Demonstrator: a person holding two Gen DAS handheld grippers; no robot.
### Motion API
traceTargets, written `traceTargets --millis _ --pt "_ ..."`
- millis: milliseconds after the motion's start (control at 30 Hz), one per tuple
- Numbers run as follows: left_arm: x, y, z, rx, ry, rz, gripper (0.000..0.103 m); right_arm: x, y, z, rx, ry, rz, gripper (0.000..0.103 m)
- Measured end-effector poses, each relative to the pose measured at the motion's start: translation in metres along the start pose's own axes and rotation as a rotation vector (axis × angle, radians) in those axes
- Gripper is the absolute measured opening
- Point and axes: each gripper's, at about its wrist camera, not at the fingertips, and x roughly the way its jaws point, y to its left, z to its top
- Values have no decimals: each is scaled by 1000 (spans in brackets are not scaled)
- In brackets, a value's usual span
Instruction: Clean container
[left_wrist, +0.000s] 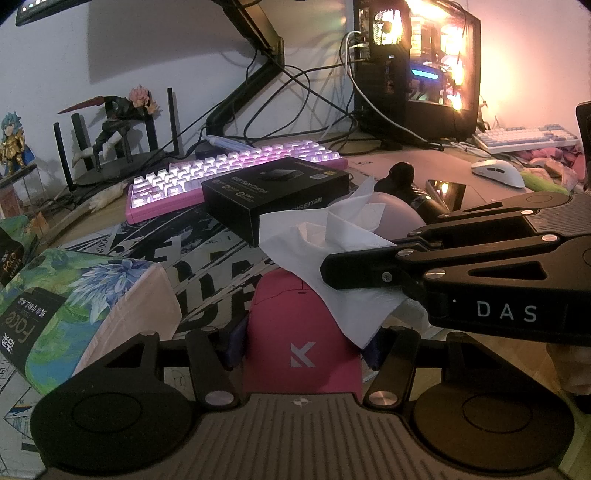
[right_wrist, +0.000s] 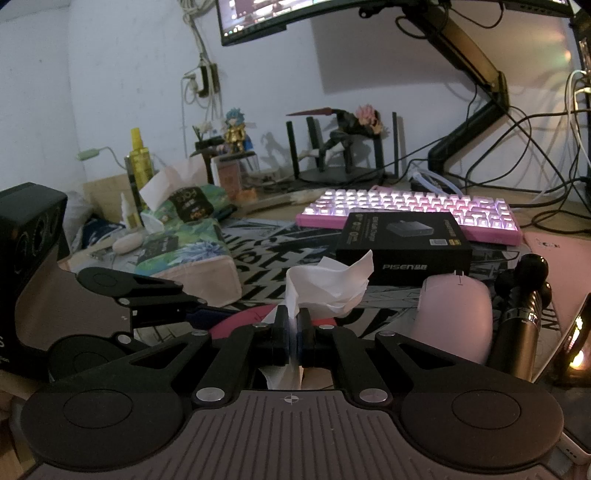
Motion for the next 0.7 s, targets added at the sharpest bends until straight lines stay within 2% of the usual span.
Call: traceTargets --millis 700 --pt "0 0 0 1 0 1 59 1 4 0 -7 -1 -4 5"
